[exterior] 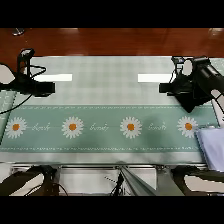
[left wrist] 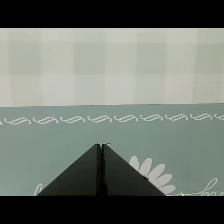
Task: Fold the shirts.
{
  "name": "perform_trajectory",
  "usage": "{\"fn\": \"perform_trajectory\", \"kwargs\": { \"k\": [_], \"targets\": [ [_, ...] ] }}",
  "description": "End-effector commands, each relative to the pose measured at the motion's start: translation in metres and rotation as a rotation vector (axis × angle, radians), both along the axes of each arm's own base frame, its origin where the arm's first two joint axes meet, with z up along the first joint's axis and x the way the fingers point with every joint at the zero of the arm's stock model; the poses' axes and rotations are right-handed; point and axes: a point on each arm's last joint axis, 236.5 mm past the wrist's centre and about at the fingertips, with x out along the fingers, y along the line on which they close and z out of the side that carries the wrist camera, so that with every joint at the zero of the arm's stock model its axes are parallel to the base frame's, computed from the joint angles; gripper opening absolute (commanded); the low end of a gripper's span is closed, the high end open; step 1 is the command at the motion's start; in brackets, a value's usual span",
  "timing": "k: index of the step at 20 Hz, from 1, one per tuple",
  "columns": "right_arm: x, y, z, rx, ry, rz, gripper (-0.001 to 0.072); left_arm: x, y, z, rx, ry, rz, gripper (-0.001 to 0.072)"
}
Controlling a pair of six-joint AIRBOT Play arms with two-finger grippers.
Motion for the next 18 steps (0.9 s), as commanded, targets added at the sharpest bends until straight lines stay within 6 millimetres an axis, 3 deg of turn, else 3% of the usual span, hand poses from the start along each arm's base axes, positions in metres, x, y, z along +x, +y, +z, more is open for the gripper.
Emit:
{"fn": "perform_trajectory", "kwargs": {
  "k": [1, 12, 18],
  "targets": [
    [0.000, 0.000, 0.000, 0.000, 0.001, 0.000, 0.0039, 0.000, 0.000, 0.000, 0.000, 0.001, 0.000, 0.0025],
    [0.001, 0.000, 0.000, 0.002, -0.005, -0.001, 0.0039, 0.000, 0.000, 0.000, 0.000, -0.001, 0.001, 0.0025],
    [0.026, 0.005, 0.006, 0.023, -0.113, -0.001, 0.0040, 0.032, 0.000, 0.016, -0.008, -0.149, 0.018, 0.0025]
  ]
}}
